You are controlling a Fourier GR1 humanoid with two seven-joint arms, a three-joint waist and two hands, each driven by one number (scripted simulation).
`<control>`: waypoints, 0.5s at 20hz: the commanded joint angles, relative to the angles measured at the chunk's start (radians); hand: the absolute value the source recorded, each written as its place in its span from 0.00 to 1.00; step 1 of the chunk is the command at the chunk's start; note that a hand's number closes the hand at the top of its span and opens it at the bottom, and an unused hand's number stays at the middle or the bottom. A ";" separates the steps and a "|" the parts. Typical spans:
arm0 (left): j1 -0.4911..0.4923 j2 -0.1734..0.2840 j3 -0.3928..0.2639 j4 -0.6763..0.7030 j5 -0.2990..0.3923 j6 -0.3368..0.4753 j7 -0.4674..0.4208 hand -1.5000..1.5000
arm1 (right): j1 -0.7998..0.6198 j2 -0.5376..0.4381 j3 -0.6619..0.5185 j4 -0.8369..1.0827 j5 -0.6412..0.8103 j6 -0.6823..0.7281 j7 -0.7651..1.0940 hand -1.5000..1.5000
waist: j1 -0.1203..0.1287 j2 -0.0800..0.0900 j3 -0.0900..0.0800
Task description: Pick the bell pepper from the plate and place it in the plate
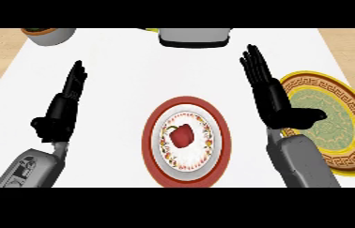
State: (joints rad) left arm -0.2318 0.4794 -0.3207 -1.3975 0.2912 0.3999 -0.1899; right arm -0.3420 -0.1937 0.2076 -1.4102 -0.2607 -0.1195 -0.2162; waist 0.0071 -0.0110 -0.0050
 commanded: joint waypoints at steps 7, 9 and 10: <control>0.030 -0.011 -0.025 0.066 0.057 -0.071 0.130 0.50 | -0.339 -0.257 0.232 -0.052 0.325 0.288 -0.048 1.00 | 0.051 -0.030 -0.022; -0.010 -0.004 -0.013 0.064 0.088 -0.102 0.205 0.50 | -0.297 -0.106 0.215 0.175 0.334 0.201 -0.211 0.00 | 0.046 0.031 0.007; 0.010 -0.005 0.019 0.118 0.108 -0.130 0.156 0.50 | -0.216 -0.056 0.186 0.213 0.217 0.250 -0.299 0.00 | 0.028 0.030 0.007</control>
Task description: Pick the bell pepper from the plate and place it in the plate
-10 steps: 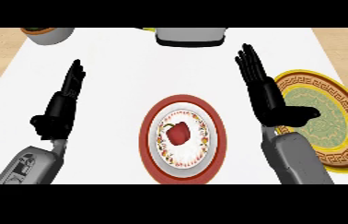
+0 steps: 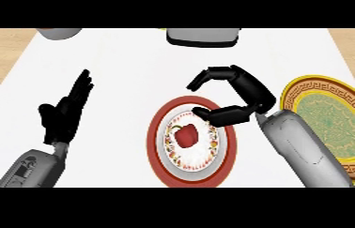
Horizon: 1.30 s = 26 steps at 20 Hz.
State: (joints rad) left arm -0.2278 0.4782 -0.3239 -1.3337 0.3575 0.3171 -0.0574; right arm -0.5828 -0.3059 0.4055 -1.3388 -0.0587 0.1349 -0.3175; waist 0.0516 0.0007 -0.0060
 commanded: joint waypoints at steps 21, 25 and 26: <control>0.113 -0.036 0.075 -0.061 -0.032 -0.044 0.089 0.50 | -0.105 -0.008 0.194 0.250 0.501 0.167 -0.242 0.00 | -0.050 -0.005 0.006; 0.016 -0.033 0.093 -0.058 -0.029 -0.062 0.186 0.50 | -0.163 0.005 0.208 0.265 0.567 0.234 -0.171 0.00 | -0.049 -0.003 0.006; 0.037 -0.005 0.147 -0.008 0.003 -0.121 0.126 0.50 | -0.132 0.009 0.233 0.224 0.608 0.201 -0.162 0.00 | -0.051 -0.003 0.006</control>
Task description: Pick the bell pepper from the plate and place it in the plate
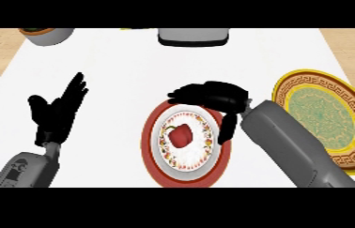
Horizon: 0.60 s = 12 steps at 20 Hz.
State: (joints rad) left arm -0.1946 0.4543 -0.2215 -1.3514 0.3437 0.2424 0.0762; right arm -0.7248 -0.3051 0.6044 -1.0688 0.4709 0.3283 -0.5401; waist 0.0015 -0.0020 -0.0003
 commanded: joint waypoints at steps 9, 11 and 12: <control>0.056 -0.024 0.036 -0.037 -0.047 -0.034 -0.002 0.50 | 0.019 0.090 0.087 -0.038 0.302 -0.022 0.223 0.00 | 0.005 0.001 0.000; 0.022 -0.032 0.057 0.012 -0.060 -0.050 -0.010 0.50 | 0.012 0.109 0.082 -0.060 0.322 0.036 0.246 0.00 | 0.001 0.002 0.000; -0.003 -0.032 0.068 0.030 -0.070 -0.044 0.000 0.50 | 0.004 0.130 0.086 -0.057 0.333 0.058 0.261 0.00 | 0.000 0.002 0.000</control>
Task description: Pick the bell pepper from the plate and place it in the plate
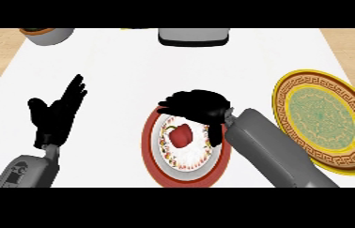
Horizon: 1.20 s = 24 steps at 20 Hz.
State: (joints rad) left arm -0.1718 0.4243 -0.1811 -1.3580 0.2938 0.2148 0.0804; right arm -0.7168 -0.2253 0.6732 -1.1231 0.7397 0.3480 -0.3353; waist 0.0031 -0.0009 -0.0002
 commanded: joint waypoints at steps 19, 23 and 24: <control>-0.003 -0.080 0.117 0.005 -0.116 -0.083 0.020 0.50 | -0.004 0.222 -0.073 0.228 0.368 -0.026 0.003 0.00 | 0.004 0.002 0.000; 0.036 -0.103 0.106 -0.039 -0.130 -0.089 0.021 0.50 | -0.012 0.214 -0.061 0.232 0.414 0.036 -0.026 0.00 | 0.003 0.001 0.000; -0.015 -0.079 0.140 -0.012 -0.107 -0.124 0.047 0.50 | 0.012 0.209 -0.051 0.244 0.435 0.002 -0.049 1.00 | 0.001 0.001 0.000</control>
State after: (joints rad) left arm -0.1665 0.3323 -0.0763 -1.3847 0.1776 0.1312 0.1244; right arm -0.7109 -0.0277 0.6078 -0.9041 1.1239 0.3422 -0.3616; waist 0.0053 -0.0001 -0.0004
